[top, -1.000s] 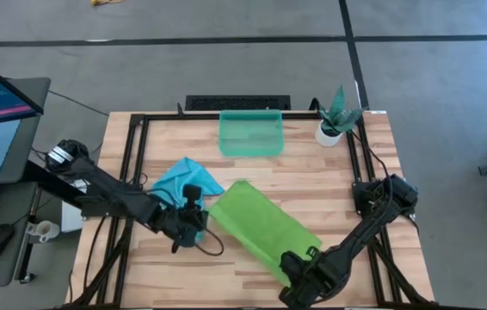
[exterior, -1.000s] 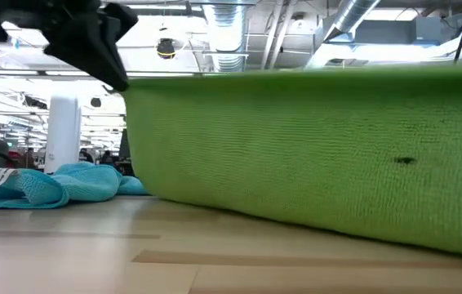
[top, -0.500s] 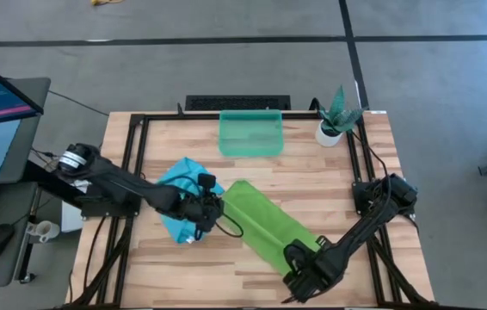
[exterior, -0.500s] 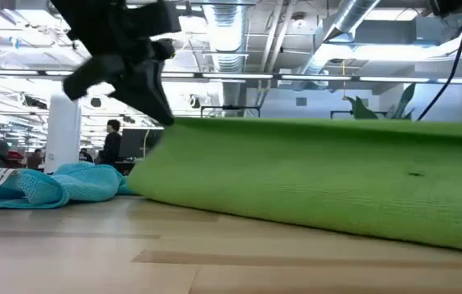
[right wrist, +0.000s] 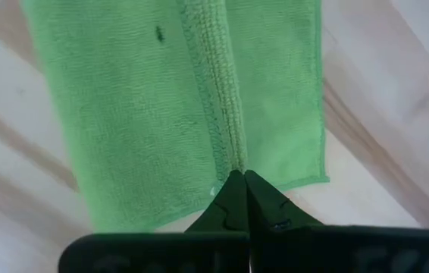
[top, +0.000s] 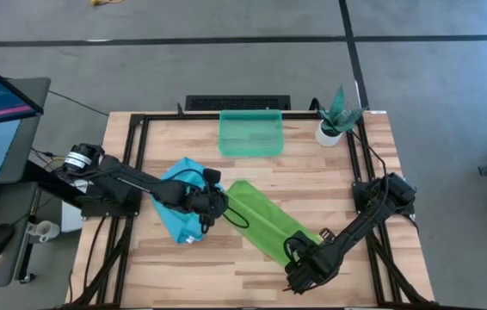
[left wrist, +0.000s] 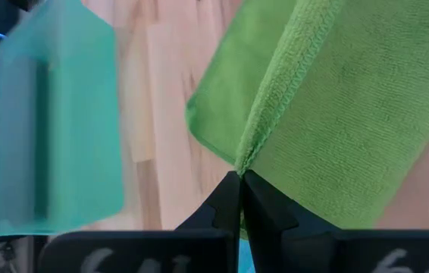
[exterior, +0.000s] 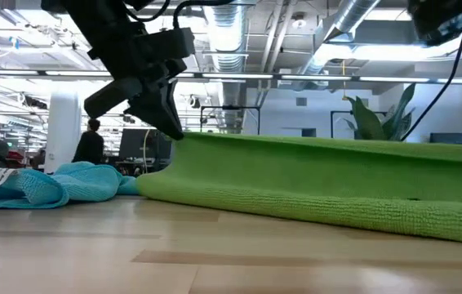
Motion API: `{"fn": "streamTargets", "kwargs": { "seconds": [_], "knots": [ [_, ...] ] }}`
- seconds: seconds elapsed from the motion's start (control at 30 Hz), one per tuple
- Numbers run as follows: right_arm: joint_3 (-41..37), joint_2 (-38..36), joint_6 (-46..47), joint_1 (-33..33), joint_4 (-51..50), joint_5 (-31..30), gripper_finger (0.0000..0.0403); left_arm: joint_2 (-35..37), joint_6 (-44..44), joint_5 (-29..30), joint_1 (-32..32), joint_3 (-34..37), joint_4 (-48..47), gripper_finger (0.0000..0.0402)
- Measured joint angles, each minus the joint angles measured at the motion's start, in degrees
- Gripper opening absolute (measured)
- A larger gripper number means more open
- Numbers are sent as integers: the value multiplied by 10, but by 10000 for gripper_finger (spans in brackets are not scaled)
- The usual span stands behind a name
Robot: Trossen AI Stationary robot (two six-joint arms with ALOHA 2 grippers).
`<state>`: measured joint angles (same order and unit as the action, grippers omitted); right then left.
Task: Roll microfiber towels into tight, uniform cylinder then place into a basket
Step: Fold the green microfiber cloth
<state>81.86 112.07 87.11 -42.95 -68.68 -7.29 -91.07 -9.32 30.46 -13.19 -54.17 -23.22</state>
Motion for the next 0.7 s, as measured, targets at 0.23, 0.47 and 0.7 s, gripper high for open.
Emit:
{"fn": "streamTargets", "kwargs": {
  "seconds": [0.23, 0.47, 0.7],
  "knots": [
    [-5, 0, 0, 6, 5, -1, 4, 0, -5, 15, 0, 0, 2, 0],
    [-5, 0, 0, 23, 5, -1, 4, 0, -5, 19, 0, 0, 1, 1],
    [-5, 0, -4, 36, 5, -1, 4, 0, -8, 19, 2, 0, 1, 49]
  ]
}}
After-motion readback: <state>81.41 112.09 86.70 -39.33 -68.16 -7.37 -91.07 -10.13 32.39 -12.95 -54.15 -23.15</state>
